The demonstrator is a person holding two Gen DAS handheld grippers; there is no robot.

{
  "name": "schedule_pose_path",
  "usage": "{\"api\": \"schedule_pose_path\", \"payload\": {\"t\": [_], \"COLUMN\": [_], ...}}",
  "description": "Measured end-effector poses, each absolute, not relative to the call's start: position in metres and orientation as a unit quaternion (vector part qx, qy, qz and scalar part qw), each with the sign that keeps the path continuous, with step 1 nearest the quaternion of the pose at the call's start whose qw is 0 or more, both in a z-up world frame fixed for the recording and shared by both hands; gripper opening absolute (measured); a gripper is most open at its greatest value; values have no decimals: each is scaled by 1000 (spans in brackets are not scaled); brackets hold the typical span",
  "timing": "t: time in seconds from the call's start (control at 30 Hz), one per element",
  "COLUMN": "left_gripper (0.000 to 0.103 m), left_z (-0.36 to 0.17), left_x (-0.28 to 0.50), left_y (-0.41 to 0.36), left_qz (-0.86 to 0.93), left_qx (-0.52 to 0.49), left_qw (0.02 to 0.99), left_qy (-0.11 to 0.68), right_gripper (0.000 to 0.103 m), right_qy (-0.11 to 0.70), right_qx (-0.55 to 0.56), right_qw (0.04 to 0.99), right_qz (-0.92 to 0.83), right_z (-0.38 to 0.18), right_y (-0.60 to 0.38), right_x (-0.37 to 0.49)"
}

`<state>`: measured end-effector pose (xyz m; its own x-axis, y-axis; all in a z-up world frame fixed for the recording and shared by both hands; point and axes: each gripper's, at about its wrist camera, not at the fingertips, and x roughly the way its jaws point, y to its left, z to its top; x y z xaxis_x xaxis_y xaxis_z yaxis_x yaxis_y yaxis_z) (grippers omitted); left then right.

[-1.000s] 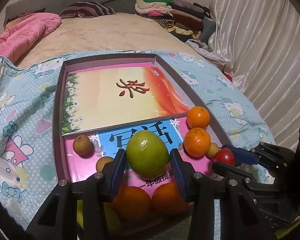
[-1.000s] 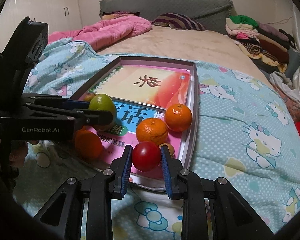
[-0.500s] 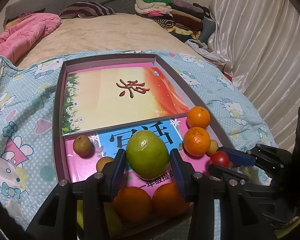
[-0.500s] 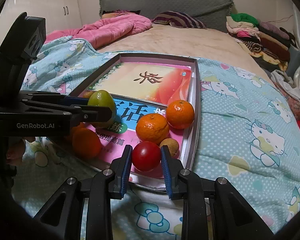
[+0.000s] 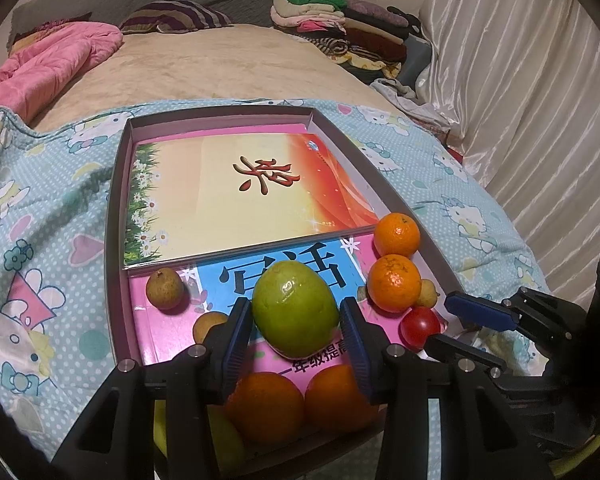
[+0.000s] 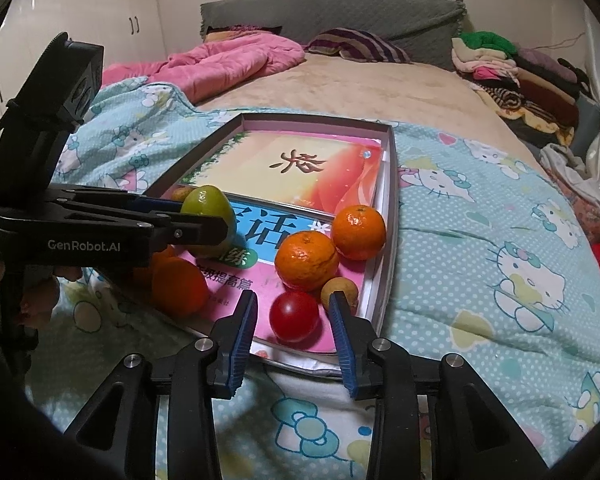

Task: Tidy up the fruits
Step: 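Lower the red tomato into the tray and open the right tool, then lower the green citrus onto the workbook and open the left tool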

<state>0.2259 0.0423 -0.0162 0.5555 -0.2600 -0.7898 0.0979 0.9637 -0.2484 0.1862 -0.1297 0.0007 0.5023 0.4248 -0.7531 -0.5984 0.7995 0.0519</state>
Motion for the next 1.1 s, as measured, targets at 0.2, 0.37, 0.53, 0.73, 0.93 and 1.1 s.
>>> {"api": "schedule_pose_path", "payload": {"t": [0.2, 0.37, 0.53, 0.73, 0.93, 1.1], "left_gripper": [46, 50, 52, 65, 77, 81], "left_z": [-12, -10, -6, 4, 16, 25], "left_x": [224, 223, 220, 211, 196, 181], "left_y": [42, 44, 42, 40, 36, 28], "left_qz": [-103, -100, -100, -94, -79, -66], "left_qx": [-88, -89, -88, -88, -84, -73], "left_qw": [880, 880, 882, 887, 895, 901], "left_qy": [456, 455, 451, 443, 431, 422], "right_gripper": [41, 43, 48, 56, 66, 72], "right_qy": [396, 392, 388, 378, 369, 355], "right_qx": [-104, -99, -95, -83, -71, -67], "right_qw": [863, 866, 870, 879, 886, 894], "right_qz": [295, 293, 289, 278, 273, 265], "right_z": [3, 6, 9, 15, 21, 26], "right_y": [-133, -136, -139, -146, -154, -159], "right_x": [185, 184, 182, 180, 178, 172]}}
